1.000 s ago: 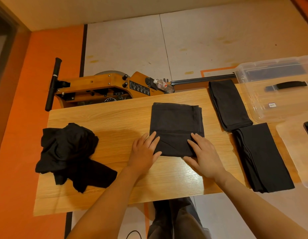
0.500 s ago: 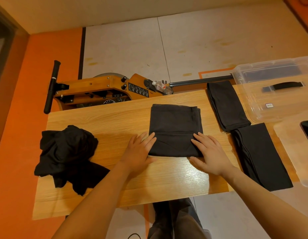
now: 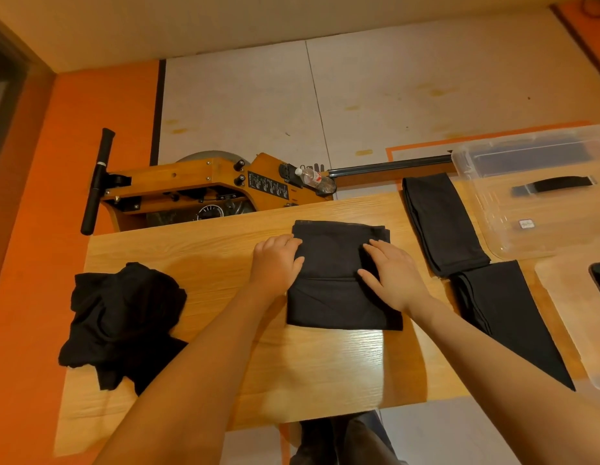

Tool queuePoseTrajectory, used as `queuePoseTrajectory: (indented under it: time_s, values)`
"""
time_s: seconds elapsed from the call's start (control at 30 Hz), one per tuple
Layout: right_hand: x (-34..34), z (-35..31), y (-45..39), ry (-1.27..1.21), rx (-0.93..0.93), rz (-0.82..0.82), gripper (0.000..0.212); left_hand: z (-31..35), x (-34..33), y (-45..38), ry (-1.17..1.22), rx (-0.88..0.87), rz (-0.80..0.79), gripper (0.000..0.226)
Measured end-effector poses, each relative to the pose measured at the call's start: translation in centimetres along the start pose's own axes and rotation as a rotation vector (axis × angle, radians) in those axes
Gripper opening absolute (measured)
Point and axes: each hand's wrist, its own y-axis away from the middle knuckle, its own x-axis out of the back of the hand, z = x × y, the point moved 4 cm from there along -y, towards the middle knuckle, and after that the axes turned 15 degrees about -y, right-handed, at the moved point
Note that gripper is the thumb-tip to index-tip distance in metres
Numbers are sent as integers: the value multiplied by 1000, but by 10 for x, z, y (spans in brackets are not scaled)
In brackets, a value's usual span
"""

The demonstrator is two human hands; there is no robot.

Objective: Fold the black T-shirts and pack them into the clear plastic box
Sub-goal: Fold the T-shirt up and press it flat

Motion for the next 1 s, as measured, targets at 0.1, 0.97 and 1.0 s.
queuePoseTrajectory:
  time_s: [0.1, 0.97, 1.0]
  values:
    - [8, 8, -9, -75, -126, 131, 47, -2, 1, -20, 165, 113, -22, 42]
    - [38, 29, -62, -593, -523, 236, 21, -12, 4, -60, 658, 410, -162, 13]
    - [39, 29, -60, -619, -518, 240, 17, -12, 5, -57, 697, 410, -158, 15]
